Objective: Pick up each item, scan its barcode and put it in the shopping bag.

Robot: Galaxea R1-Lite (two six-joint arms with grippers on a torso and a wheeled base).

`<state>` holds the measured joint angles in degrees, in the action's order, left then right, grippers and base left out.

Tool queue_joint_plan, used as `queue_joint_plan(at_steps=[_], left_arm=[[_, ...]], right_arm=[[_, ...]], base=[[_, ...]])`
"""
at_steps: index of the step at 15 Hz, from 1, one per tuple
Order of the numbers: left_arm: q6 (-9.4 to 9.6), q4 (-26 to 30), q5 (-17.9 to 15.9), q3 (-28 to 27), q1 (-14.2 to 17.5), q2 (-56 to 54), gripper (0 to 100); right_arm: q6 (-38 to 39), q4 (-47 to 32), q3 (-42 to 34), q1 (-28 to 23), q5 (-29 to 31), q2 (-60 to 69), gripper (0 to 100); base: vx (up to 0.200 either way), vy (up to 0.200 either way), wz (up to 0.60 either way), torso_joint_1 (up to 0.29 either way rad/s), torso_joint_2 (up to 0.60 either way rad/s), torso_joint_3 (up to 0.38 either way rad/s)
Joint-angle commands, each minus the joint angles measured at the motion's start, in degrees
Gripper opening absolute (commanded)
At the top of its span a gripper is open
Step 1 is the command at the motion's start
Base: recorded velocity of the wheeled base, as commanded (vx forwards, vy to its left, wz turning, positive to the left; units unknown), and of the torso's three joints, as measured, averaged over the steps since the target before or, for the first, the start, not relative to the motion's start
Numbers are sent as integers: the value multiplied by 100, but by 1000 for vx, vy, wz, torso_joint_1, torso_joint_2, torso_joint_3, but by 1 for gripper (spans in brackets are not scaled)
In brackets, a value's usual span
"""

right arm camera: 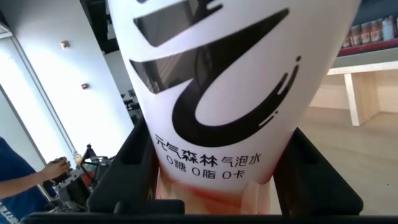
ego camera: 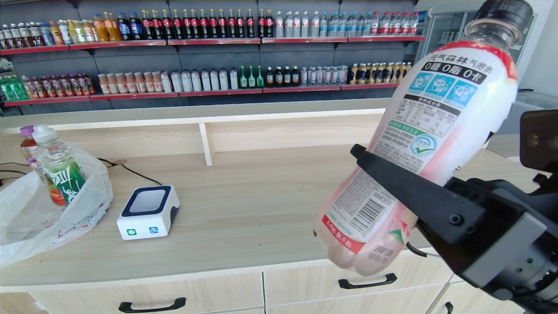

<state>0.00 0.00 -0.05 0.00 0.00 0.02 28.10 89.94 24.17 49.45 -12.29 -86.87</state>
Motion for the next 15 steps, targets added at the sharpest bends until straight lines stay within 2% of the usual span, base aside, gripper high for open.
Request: queue_joint_plan(at_steps=[1, 6, 15], left_arm=[[0, 0, 5, 0, 0, -2, 100], [0, 0, -4, 0, 0, -2, 100], [0, 0, 5, 0, 0, -2, 100]], right_arm=[[117, 6, 96, 118, -10, -58, 0], [451, 6, 254, 303, -10, -84, 0], [495, 6, 527, 408, -63, -234, 0]], base=[[0, 0, 0, 0, 0, 0], [0, 0, 0, 0, 0, 0], [0, 0, 0, 0, 0, 0]])
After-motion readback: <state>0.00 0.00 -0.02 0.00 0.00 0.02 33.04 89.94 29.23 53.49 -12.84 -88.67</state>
